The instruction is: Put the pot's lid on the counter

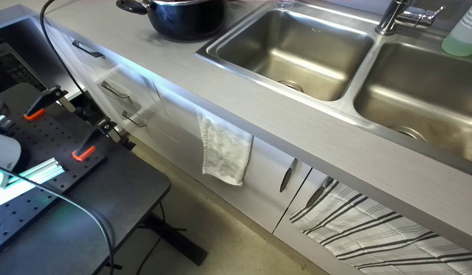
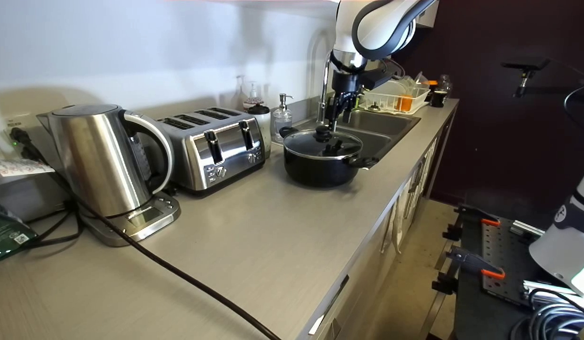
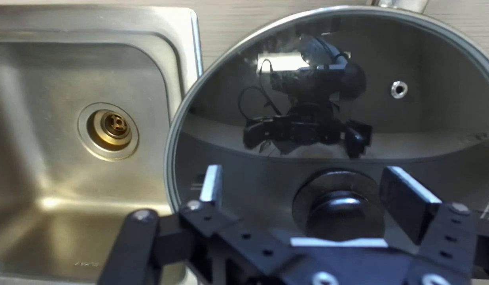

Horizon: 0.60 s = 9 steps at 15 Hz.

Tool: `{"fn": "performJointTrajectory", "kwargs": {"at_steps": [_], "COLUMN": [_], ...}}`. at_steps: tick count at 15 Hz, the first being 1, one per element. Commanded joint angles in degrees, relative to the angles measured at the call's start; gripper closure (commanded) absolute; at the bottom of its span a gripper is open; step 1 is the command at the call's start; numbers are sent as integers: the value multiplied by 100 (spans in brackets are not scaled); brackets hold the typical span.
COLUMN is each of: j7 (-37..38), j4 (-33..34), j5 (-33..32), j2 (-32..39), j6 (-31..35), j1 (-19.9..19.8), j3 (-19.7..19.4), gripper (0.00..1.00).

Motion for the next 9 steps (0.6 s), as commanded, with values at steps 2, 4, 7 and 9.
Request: {"fn": "performJointTrajectory", "kwargs": {"at_steps": [2,4,7,9], "j7": [-75,-84,-114,-125], "j4": [430,525,615,639], "j5": [56,74,102,102], "j2": [369,457,541,561], "j6": [22,23,15,20], "j1": [58,66,81,99], "j3": [14,16,31,51], "gripper": [0,0,28,44]}}
